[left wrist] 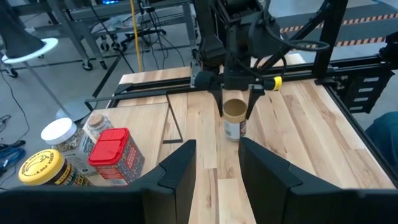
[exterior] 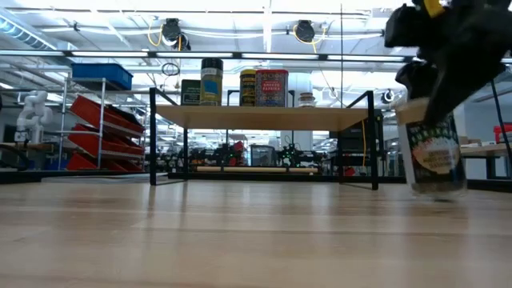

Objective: Shelf spices
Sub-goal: Remove the gold seasoning bottle from the shelf

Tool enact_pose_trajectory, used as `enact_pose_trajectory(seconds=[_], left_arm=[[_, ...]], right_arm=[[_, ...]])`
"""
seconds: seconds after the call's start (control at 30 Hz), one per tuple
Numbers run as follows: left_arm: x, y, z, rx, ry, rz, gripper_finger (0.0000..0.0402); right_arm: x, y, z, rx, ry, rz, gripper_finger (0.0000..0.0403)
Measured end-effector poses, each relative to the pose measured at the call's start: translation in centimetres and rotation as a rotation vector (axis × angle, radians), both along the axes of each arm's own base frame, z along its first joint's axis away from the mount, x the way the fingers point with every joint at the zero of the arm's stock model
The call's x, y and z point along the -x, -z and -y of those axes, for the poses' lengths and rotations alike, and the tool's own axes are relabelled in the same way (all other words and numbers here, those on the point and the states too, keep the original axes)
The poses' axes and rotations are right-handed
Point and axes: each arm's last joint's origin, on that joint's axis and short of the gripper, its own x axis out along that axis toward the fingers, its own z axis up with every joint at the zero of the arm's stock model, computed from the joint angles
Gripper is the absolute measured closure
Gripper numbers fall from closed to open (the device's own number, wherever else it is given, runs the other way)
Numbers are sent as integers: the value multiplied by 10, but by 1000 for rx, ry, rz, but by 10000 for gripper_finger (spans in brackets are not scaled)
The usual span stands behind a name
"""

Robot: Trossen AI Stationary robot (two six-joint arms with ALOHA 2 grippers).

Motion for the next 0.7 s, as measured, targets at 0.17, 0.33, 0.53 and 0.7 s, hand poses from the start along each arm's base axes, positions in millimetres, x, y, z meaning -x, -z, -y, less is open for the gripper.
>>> enact_pose_trajectory(seconds=[0.17,0.33,0.53,0.7], left_arm=[[0,0,0,-1,-1,0,271],[0,0,0,-3,0,0,271],[0,0,0,-3,0,0,271],[0,0,0,-3,0,0,271]], right_arm=[[1,3,1,16,39,4,118],[4,4,3,36,42,-23,116],[5,5,3,38,51,-27,109],[7,5,4,45,53,-49,97]])
